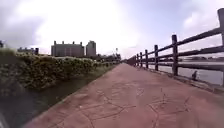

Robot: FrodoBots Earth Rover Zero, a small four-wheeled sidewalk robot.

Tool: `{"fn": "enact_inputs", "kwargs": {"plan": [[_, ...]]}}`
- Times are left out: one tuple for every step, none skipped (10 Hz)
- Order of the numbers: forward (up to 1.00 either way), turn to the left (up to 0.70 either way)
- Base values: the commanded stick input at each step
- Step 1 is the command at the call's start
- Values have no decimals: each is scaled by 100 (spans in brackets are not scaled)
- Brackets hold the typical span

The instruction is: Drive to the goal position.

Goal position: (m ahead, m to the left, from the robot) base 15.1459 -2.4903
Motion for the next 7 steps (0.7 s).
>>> {"fn": "enact_inputs", "kwargs": {"plan": [[100, 0], [100, 0], [100, 0], [100, 0], [100, 0], [100, 0], [100, 0]]}}
